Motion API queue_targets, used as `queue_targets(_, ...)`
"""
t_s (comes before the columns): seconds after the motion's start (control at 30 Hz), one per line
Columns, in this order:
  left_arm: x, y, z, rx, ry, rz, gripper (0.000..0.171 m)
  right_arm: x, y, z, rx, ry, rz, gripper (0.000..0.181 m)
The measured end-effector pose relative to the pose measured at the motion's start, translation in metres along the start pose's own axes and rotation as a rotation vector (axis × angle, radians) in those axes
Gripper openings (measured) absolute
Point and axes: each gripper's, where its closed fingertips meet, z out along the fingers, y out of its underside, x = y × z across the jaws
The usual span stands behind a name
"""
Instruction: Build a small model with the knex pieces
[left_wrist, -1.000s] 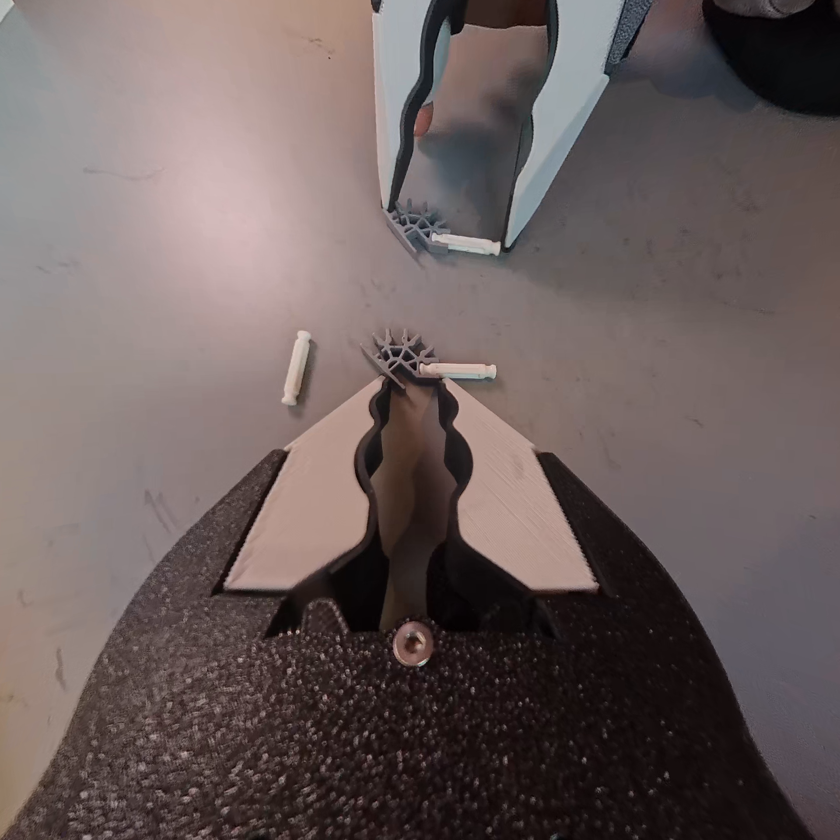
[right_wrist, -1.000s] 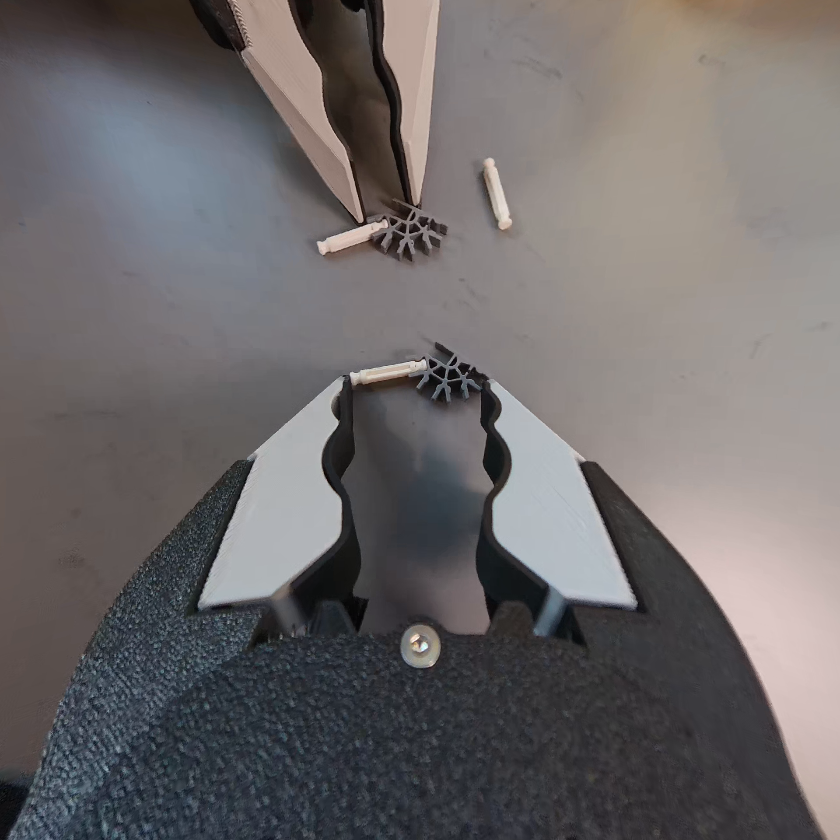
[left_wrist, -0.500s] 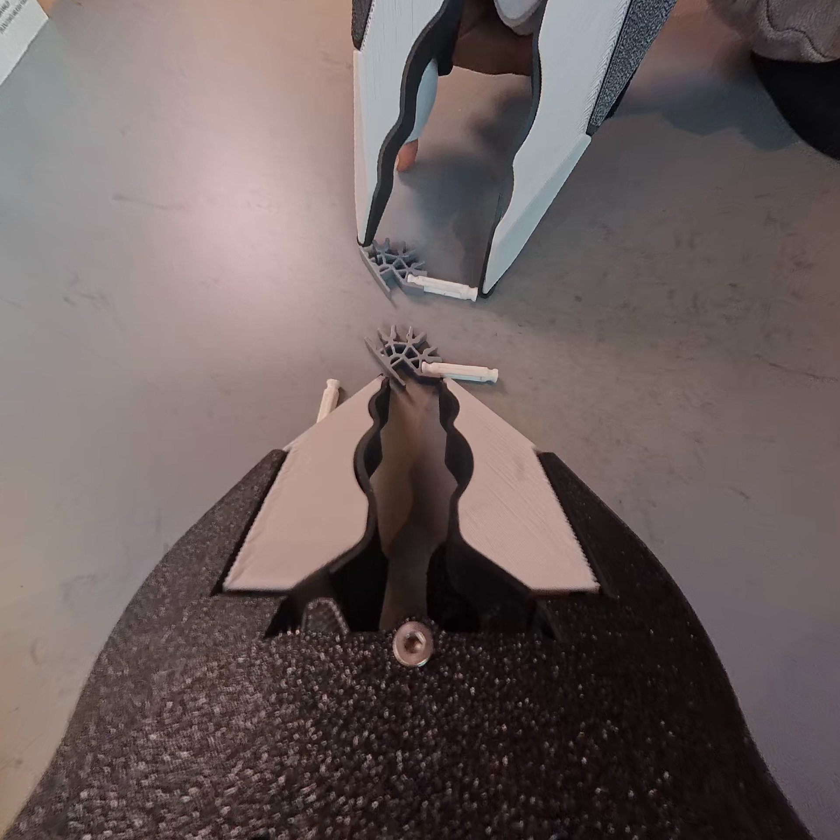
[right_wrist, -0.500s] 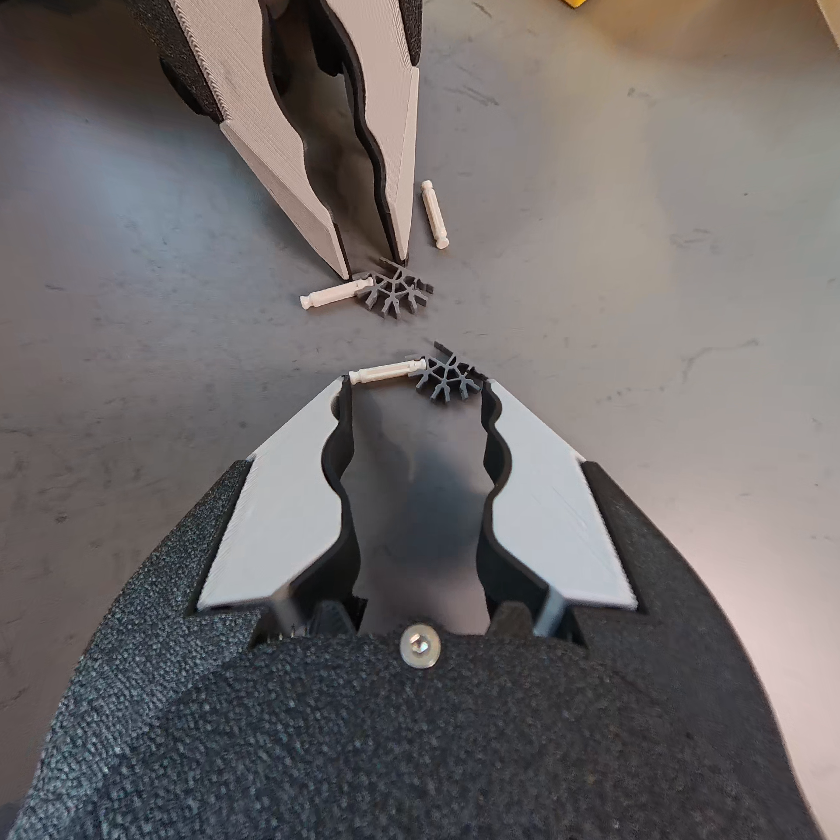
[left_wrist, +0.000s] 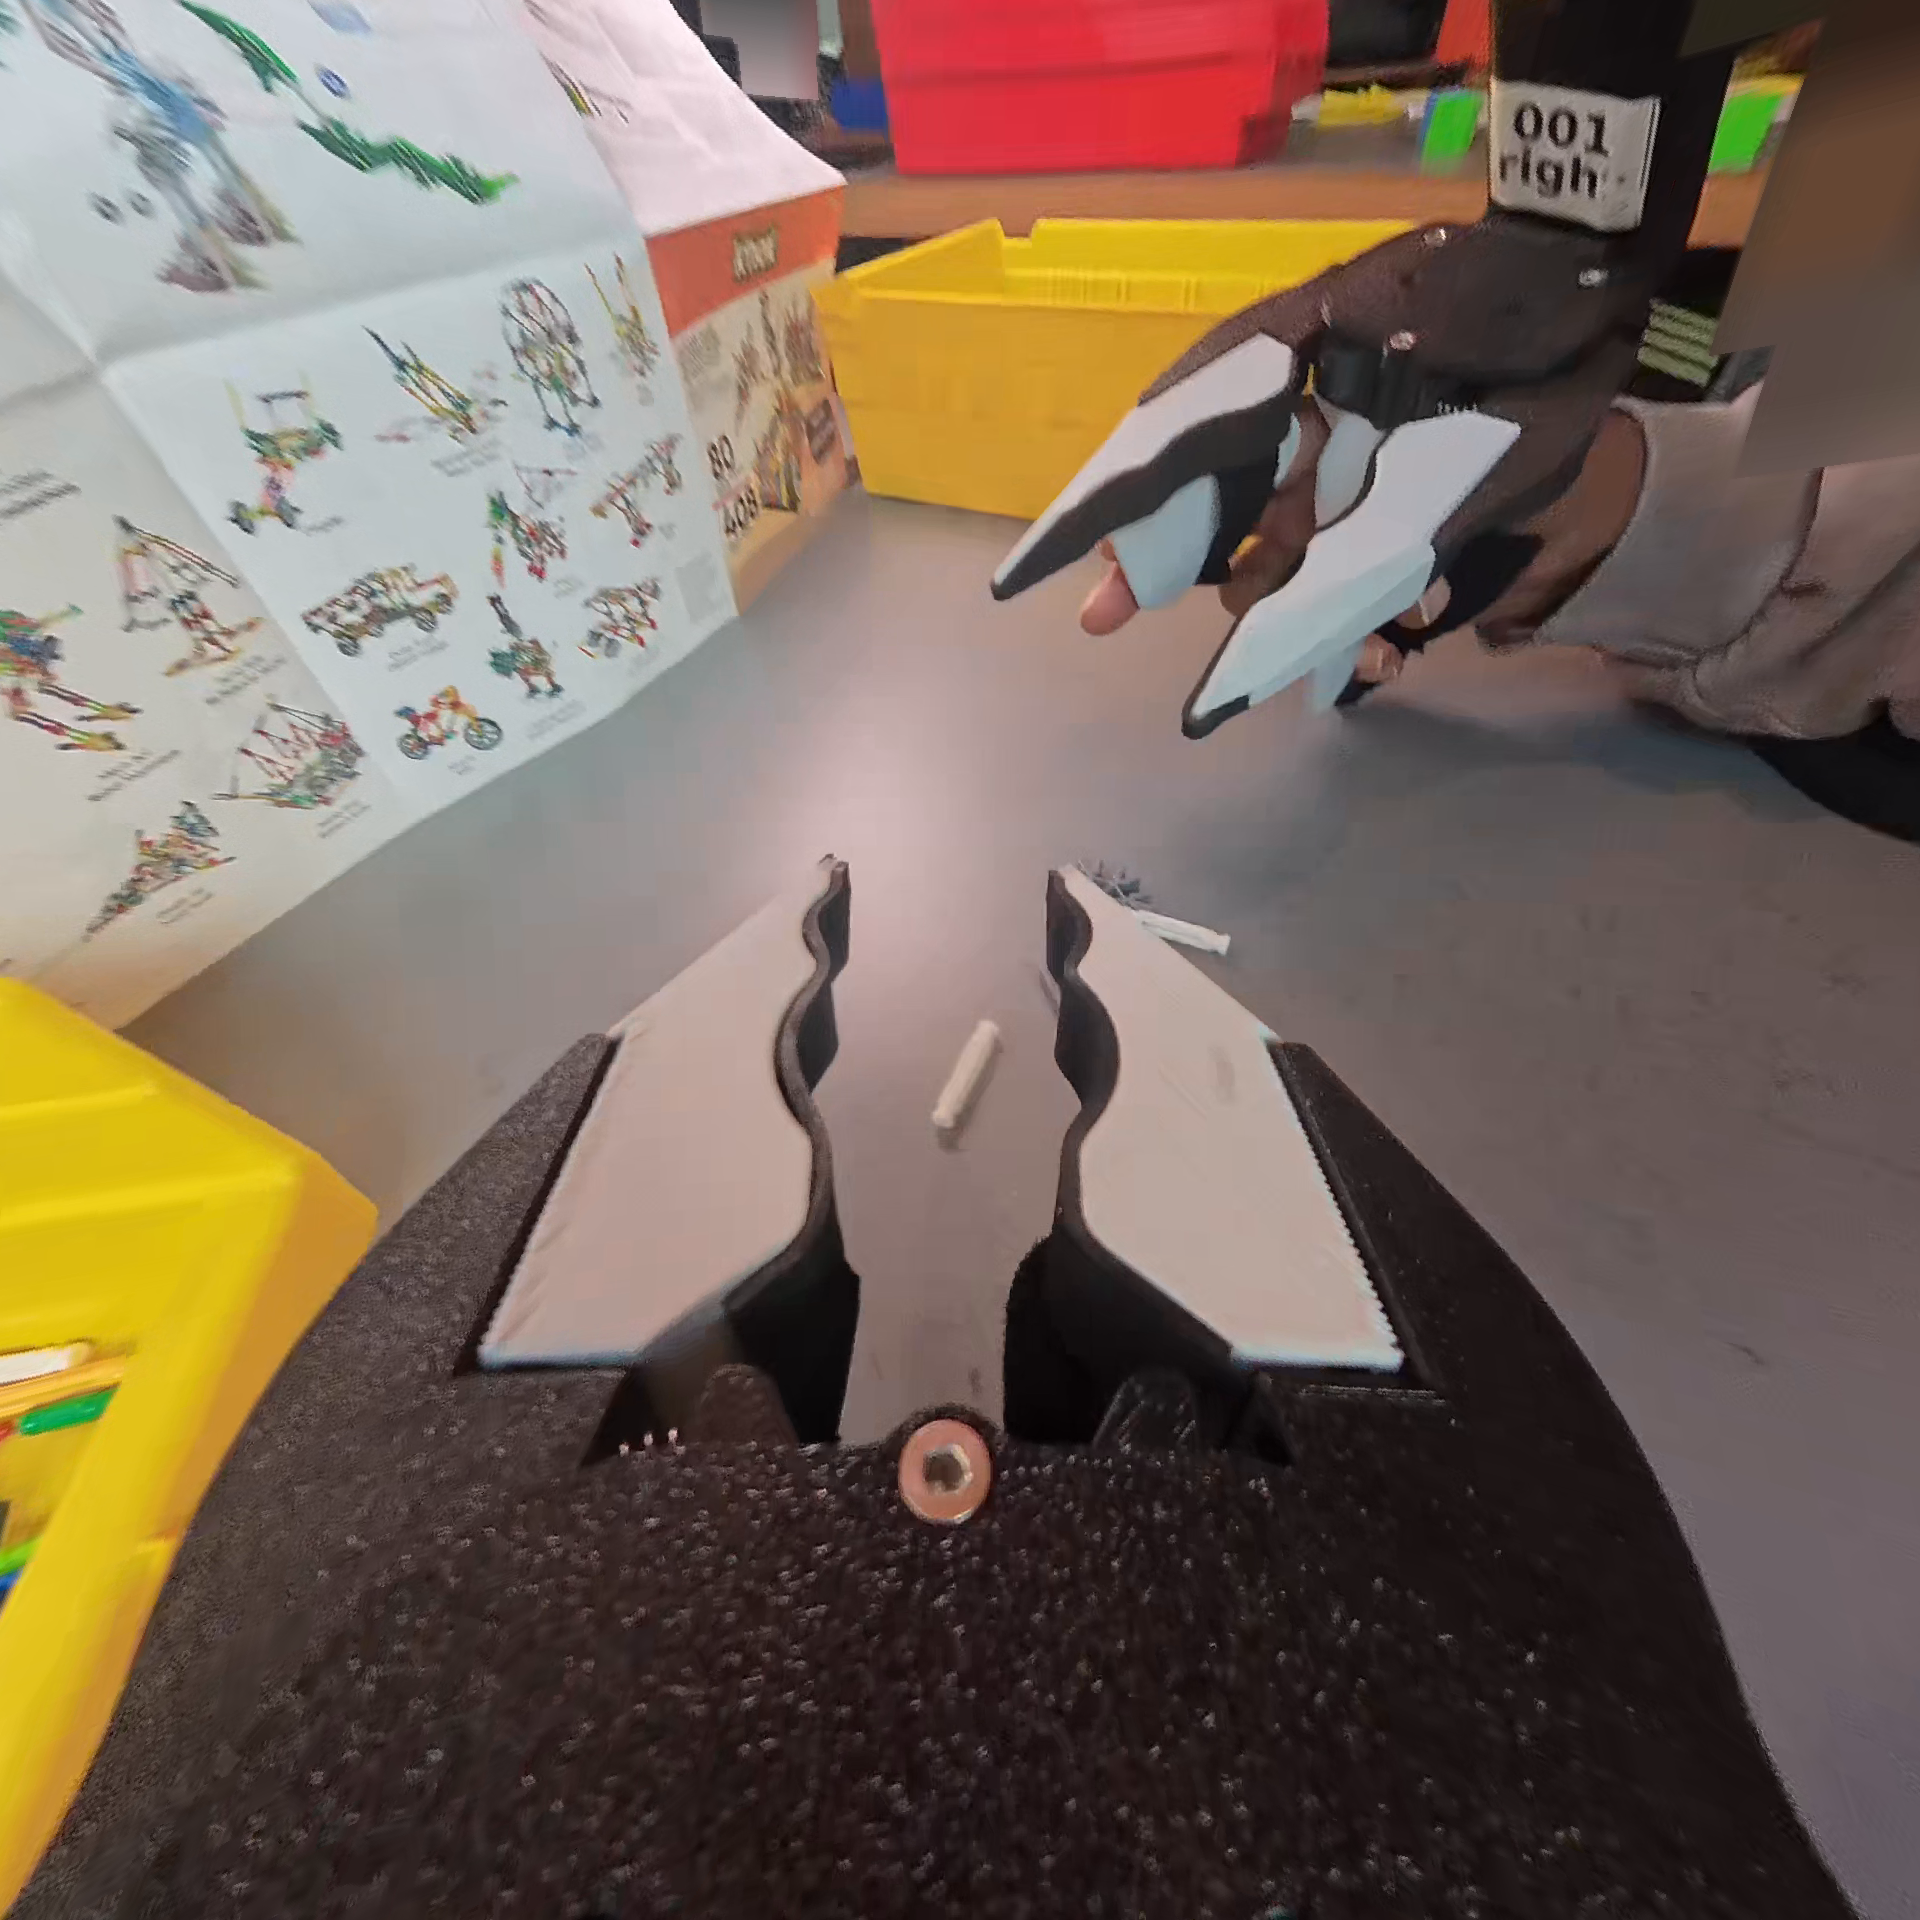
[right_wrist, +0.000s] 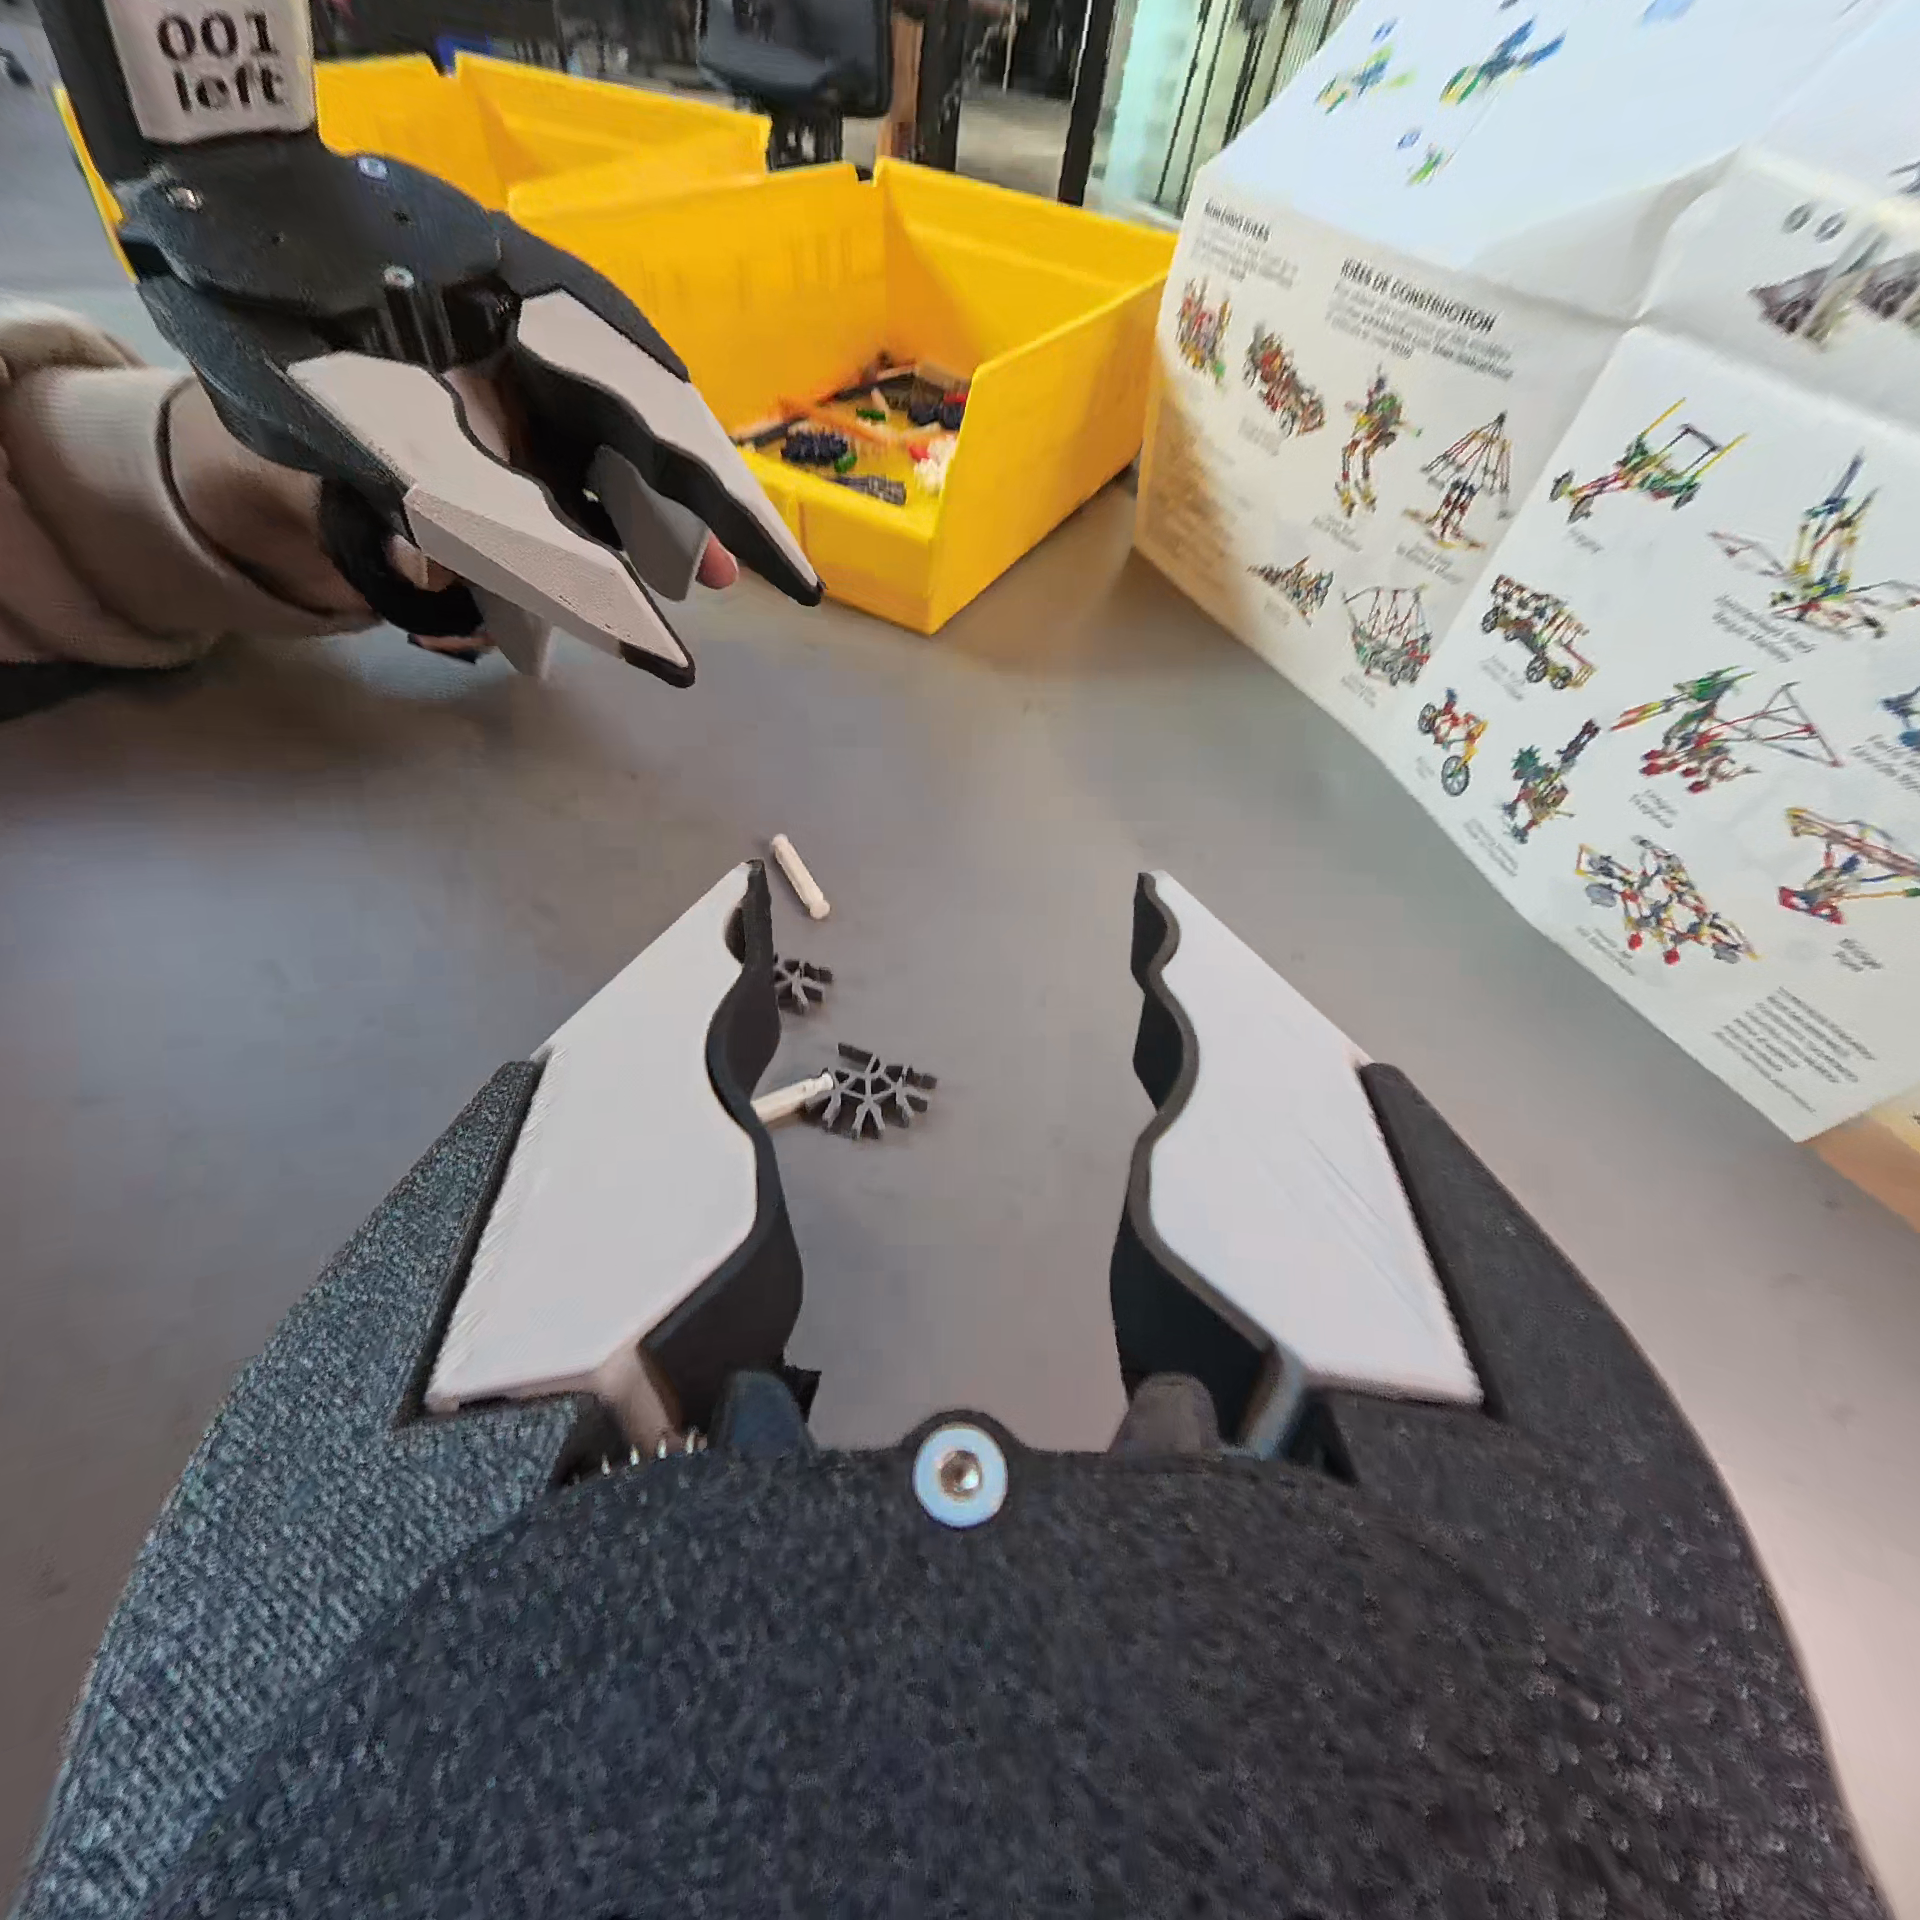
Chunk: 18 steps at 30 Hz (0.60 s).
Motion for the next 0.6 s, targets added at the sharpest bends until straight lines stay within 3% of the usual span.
queue_targets(0.13, -0.02, -0.013, -0.017, 0.103, -0.074, -0.05, 0.047, -0.001, -0.01, 0.0, 0.06, 0.016, 0.017, 0.056)
queue_targets(0.3, -0.034, -0.023, -0.032, 0.209, -0.085, -0.147, 0.072, 0.005, -0.01, -0.002, 0.067, 0.048, 0.044, 0.048)
queue_targets(0.6, -0.027, -0.012, -0.028, 0.141, -0.016, -0.181, 0.057, 0.007, -0.007, -0.001, 0.049, 0.06, 0.063, 0.047)
